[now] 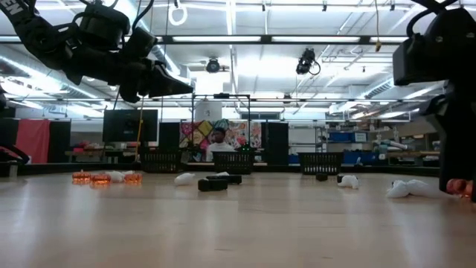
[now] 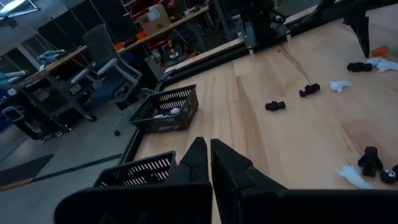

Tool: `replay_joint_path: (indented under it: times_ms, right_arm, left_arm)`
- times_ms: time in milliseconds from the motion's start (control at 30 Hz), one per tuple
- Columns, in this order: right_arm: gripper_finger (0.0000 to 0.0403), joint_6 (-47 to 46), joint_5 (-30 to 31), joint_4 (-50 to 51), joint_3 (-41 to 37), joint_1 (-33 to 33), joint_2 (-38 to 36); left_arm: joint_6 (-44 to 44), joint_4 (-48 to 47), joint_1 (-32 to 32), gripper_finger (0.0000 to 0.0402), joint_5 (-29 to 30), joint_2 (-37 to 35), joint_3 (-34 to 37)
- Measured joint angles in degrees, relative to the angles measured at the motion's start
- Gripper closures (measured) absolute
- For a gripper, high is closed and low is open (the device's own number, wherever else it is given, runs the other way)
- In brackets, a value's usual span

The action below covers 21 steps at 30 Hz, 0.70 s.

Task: Sort Halloween decoration
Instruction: Put the orange pumpkin toy into the left black basket

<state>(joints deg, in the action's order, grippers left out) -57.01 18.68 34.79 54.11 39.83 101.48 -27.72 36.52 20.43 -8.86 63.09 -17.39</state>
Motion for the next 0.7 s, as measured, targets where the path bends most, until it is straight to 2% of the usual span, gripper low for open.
replay_joint_path:
  times_ms: [267,567,700]
  right_arm:
    - [0.0207,0.10,-0.53,1.22,0.00,0.00,-0.12]
    - [0.0281,0.12,-0.31,1.24,-0.04,-0.02,-0.12]
    - [0.0300,0.00,1.15,1.57,-0.12,-0.04,-0.10]
  left_arm:
    - [-0.15,0.08,0.00,0.0402,0.00,0.00,0.00]
    - [-0.14,0.17,0.00,0.0402,0.00,-0.01,0.00]
    - [-0.14,0.17,0.00,0.0402,0.00,-0.02,0.00]
